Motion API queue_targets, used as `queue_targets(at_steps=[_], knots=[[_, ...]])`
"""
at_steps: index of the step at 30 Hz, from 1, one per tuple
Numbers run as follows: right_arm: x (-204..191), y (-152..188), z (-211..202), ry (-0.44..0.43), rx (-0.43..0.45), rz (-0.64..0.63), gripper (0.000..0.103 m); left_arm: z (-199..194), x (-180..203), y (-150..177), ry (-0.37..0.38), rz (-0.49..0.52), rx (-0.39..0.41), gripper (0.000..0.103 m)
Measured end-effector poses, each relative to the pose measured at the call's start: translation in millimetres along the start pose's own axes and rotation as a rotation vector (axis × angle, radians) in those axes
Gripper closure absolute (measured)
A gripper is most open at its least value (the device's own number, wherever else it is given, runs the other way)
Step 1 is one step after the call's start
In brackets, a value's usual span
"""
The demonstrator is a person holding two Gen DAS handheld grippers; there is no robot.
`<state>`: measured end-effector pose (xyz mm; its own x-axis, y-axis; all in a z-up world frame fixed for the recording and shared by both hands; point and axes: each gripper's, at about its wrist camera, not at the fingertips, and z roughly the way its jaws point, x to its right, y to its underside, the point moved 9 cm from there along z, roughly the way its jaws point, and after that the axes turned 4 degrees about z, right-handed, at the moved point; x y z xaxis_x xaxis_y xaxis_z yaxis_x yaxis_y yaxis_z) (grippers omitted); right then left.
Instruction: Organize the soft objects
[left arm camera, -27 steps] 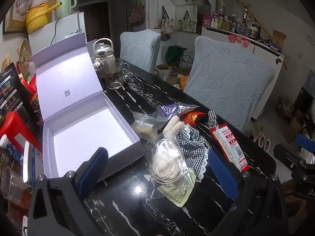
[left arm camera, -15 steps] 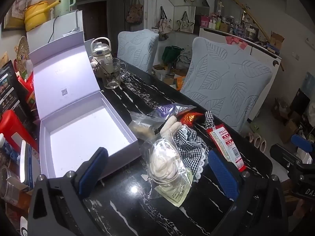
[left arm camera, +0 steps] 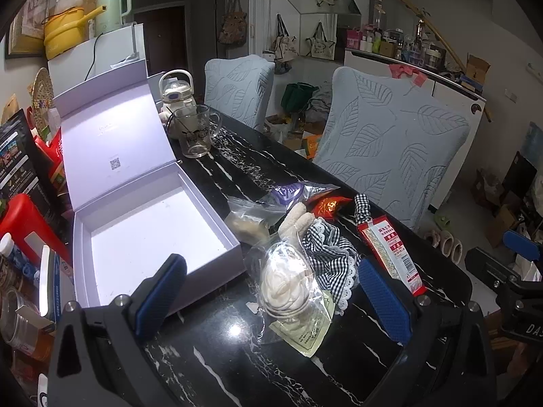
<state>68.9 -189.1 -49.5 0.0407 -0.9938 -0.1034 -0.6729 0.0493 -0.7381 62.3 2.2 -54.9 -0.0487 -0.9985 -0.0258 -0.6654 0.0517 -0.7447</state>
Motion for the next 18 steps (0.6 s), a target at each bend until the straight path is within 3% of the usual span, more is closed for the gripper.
queue_targets(at_steps=[18], knots=[[0.2, 1.5, -2.1, -0.007, 0.007, -0.013, 0.000, 0.0, -1.8, -0.3, -0.007, -0.002, 0.000, 0.000]])
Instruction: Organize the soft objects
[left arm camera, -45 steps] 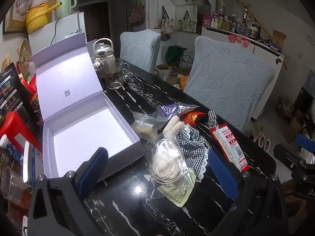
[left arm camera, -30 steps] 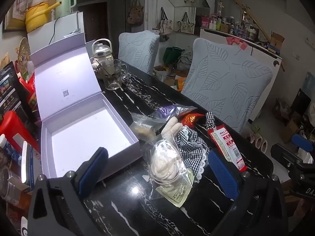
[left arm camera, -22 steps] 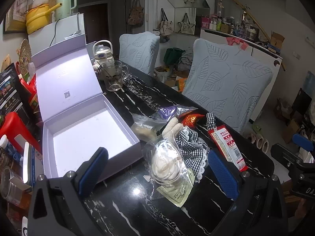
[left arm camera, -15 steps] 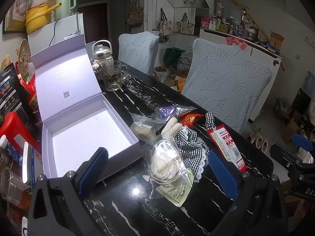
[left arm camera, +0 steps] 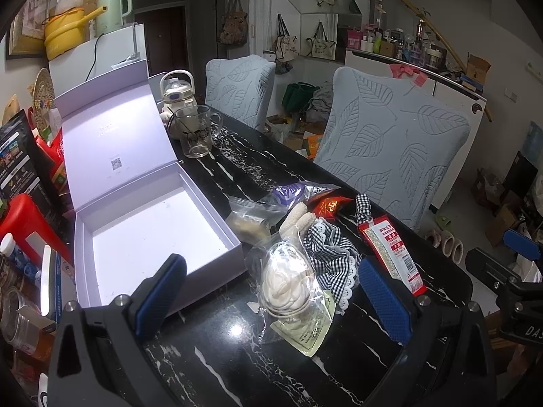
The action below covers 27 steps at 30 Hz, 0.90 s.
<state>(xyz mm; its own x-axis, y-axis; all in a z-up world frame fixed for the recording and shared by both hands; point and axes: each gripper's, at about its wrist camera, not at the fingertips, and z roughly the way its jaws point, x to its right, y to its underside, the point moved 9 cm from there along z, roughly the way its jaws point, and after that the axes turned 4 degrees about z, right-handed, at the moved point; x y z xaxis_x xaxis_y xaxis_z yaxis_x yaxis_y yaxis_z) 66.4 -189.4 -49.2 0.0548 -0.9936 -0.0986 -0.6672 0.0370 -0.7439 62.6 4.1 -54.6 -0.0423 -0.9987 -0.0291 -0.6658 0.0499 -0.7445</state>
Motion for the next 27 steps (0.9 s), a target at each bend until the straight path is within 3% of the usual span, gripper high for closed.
queue_targets(at_steps=[27], knots=[[-2.4, -1.0, 4.7, -0.012, -0.007, -0.012, 0.000, 0.9, -1.4, 0.2, -0.008, -0.003, 0.000, 0.000]])
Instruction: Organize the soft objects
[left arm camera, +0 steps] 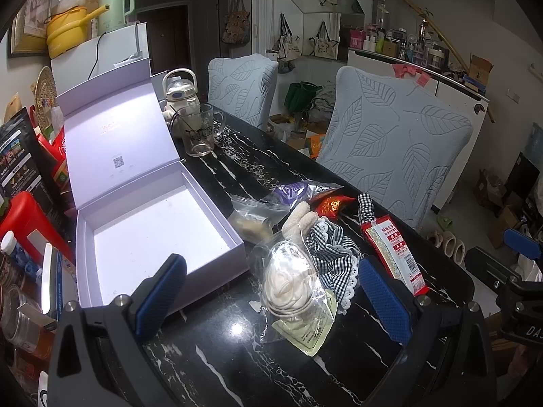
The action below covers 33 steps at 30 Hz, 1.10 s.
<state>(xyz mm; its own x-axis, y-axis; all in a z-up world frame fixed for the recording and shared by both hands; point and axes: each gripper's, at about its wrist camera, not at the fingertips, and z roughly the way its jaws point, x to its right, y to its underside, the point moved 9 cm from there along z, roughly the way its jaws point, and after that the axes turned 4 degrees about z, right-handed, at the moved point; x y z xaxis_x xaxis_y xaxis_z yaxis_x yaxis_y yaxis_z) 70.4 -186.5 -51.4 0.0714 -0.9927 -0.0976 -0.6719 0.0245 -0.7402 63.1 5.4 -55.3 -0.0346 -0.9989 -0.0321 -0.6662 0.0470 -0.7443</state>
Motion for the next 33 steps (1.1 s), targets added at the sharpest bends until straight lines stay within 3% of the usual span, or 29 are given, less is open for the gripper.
queue_targets(at_steps=[18, 33], knots=[[-3.3, 3.8, 3.3, -0.019, -0.002, 0.004, 0.000, -1.8, 1.4, 1.2, 0.002, -0.008, 0.004, 0.000], [1.4, 11.4, 22.5, -0.096, -0.034, 0.025, 0.000, 11.6, 7.4, 9.8, 0.024, -0.030, -0.019, 0.000]])
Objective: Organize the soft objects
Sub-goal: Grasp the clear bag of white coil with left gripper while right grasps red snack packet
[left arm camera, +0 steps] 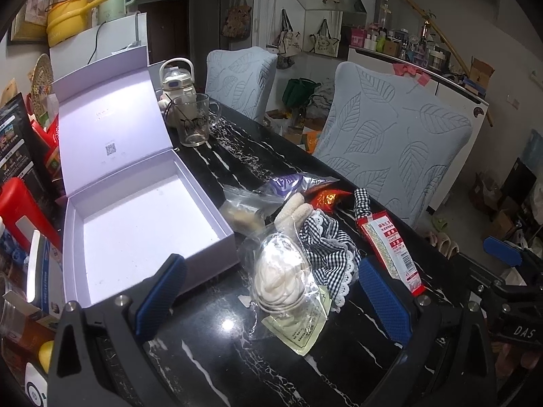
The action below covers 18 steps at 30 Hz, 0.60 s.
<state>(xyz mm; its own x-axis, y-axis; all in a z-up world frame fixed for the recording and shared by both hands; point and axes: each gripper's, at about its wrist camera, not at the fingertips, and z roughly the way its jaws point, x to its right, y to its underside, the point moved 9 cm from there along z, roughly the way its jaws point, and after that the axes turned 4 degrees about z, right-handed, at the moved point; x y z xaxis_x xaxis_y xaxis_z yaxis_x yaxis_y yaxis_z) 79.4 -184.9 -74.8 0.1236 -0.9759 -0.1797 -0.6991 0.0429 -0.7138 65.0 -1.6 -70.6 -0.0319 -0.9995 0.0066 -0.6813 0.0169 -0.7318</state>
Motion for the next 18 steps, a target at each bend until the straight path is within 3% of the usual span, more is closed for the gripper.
queue_targets(at_steps=[18], knots=[[18.7, 16.8, 50.8, -0.060, -0.096, -0.003, 0.000, 34.6, 1.8, 29.2, -0.002, -0.059, -0.064, 0.000]])
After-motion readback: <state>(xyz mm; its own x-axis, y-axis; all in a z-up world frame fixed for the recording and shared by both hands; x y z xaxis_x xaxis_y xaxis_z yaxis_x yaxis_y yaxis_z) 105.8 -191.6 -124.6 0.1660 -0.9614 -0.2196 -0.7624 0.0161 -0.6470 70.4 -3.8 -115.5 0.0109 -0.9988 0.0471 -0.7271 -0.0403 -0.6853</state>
